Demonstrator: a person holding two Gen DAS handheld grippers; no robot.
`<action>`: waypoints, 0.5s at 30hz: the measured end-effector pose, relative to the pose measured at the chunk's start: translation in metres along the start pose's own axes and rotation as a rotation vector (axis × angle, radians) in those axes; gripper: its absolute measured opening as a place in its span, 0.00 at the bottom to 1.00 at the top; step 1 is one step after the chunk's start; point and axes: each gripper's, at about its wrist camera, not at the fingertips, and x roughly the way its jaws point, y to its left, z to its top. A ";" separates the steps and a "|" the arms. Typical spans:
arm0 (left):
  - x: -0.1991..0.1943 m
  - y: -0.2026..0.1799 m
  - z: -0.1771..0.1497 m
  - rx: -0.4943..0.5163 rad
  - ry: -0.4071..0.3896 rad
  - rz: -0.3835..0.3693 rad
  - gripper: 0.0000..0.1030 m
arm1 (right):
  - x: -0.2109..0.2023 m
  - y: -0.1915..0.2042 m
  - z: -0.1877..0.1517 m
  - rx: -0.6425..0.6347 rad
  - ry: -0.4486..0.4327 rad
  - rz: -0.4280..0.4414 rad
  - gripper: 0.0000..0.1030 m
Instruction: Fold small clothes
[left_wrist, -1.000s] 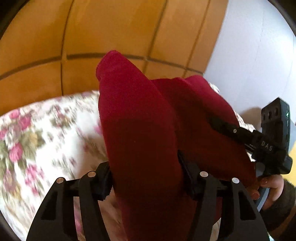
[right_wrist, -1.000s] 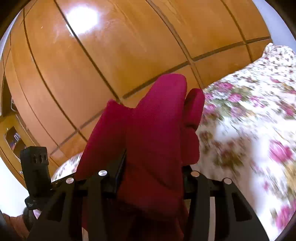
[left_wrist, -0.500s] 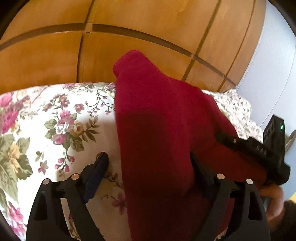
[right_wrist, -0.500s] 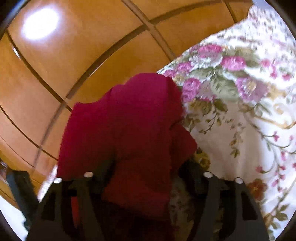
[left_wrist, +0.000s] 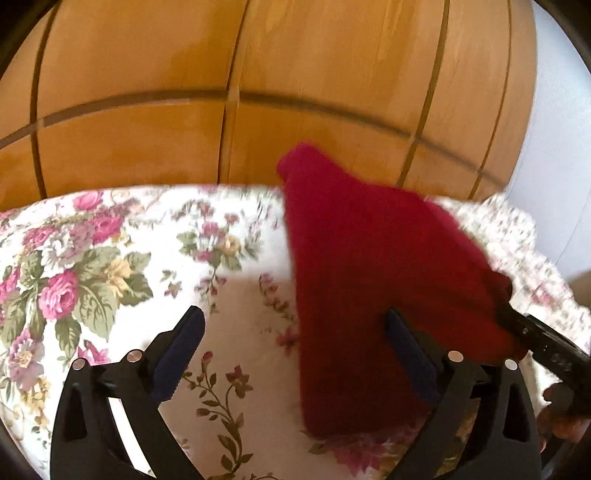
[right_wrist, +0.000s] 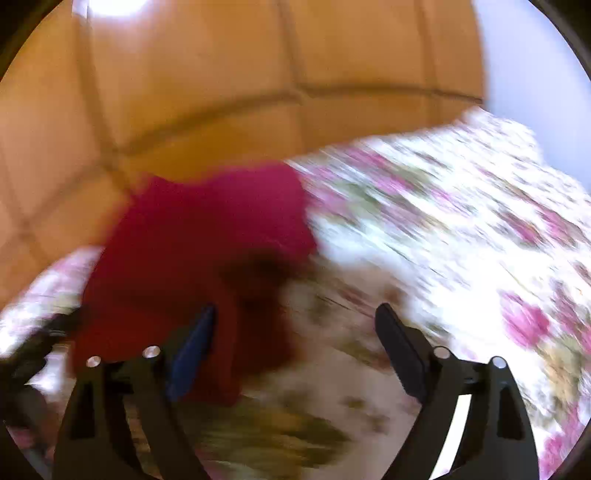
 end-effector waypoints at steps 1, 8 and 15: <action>0.006 -0.001 -0.001 0.009 0.031 -0.003 0.97 | 0.009 -0.007 -0.001 0.041 0.043 0.001 0.84; -0.004 -0.008 -0.005 0.044 0.055 0.040 0.97 | -0.007 -0.008 -0.004 0.030 -0.019 0.003 0.89; -0.066 -0.020 -0.035 0.060 0.004 0.141 0.97 | -0.072 -0.005 -0.031 0.049 -0.025 0.053 0.98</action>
